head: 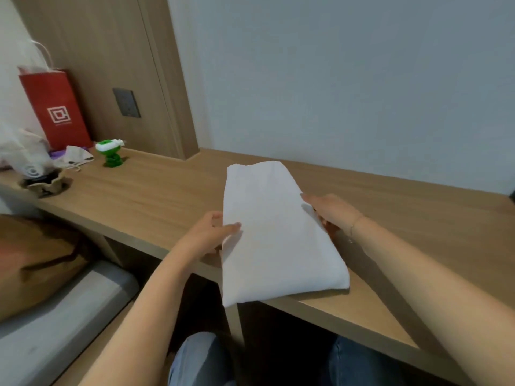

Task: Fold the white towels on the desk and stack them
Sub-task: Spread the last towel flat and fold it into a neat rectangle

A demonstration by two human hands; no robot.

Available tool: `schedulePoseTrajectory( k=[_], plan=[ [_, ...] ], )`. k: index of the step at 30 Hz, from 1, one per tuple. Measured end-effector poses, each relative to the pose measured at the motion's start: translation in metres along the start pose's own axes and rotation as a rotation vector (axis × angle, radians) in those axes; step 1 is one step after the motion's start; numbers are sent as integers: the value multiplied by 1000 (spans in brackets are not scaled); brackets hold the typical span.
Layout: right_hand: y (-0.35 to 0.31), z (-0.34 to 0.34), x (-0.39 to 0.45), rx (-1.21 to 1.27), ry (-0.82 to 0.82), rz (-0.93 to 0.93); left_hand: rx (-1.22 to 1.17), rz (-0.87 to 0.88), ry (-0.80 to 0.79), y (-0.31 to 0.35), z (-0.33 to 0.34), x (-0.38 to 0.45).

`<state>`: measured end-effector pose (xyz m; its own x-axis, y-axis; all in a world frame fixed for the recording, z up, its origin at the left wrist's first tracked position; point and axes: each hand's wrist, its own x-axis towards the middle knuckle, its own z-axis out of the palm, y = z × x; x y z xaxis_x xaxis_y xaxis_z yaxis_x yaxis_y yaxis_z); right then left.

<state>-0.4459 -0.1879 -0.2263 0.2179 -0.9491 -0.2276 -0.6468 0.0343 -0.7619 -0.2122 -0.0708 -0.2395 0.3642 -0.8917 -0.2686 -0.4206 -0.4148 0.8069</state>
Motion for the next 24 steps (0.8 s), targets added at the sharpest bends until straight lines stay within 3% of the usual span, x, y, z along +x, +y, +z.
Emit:
schedulePoseTrajectory(
  k=[3,7,14,20,24],
  plan=[
    [-17,9,32,83,16,70,-139,-60,134,15,1,49],
    [-27,16,64,122,77,78,-567,-181,135,29,-2,91],
    [0,32,94,106,217,-124,-391,48,198,9,4,117],
    [12,44,101,-68,384,-281,-349,11,218,3,2,125],
    [10,26,109,23,209,-173,-360,-148,25,14,-22,137]
  ],
)
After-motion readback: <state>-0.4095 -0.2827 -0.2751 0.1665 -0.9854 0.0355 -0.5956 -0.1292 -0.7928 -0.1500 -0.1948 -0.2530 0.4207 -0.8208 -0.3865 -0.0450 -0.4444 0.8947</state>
